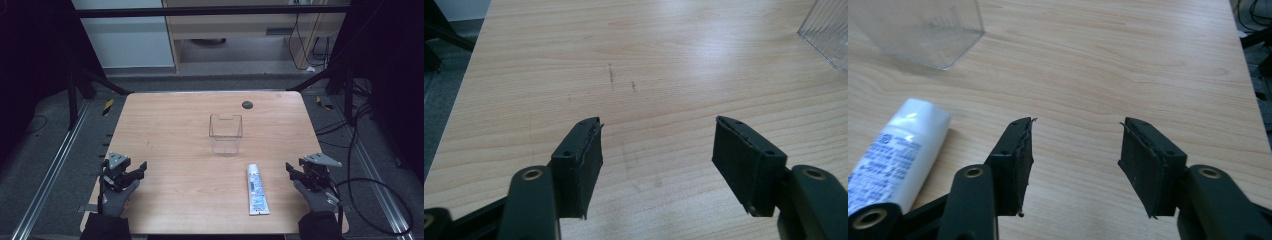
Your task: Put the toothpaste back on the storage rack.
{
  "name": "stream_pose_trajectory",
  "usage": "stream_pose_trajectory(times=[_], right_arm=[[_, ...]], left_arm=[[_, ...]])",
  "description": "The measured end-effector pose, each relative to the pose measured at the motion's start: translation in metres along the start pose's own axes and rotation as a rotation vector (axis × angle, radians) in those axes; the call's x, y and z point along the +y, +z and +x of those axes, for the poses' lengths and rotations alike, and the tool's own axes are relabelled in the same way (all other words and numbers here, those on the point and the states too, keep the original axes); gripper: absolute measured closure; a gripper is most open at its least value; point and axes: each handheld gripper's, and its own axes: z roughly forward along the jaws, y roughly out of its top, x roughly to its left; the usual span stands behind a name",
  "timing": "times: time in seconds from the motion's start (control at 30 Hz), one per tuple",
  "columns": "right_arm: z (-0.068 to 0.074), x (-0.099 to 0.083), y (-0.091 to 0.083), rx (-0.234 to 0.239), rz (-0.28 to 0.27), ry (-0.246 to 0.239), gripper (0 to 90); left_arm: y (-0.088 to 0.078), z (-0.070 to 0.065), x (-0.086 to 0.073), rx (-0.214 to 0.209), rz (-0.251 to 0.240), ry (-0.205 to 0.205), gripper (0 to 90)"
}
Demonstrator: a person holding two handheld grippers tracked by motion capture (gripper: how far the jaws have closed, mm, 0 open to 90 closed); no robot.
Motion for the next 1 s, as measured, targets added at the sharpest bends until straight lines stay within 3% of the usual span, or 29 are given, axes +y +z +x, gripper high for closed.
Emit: stream_pose_trajectory(times=[0.03,0.23,0.47,1.0], right_arm=[[0.005,0.000,-0.002,0.016,0.004,-0.022,48.2],[0.018,0.002,-0.008,0.059,0.009,-0.043,52.8],[0.038,0.004,-0.012,0.139,0.055,-0.093,65.0],[0.059,0.001,-0.013,0.236,0.121,-0.148,84.2]], left_arm=[[0.000,0.000,0.000,0.001,0.006,0.002,36.5],[0.002,-0.003,-0.002,-0.004,0.032,0.014,38.5],[0.004,-0.007,-0.002,-0.011,0.044,0.030,40.1],[0.008,-0.011,-0.005,-0.016,0.076,0.058,40.7]])
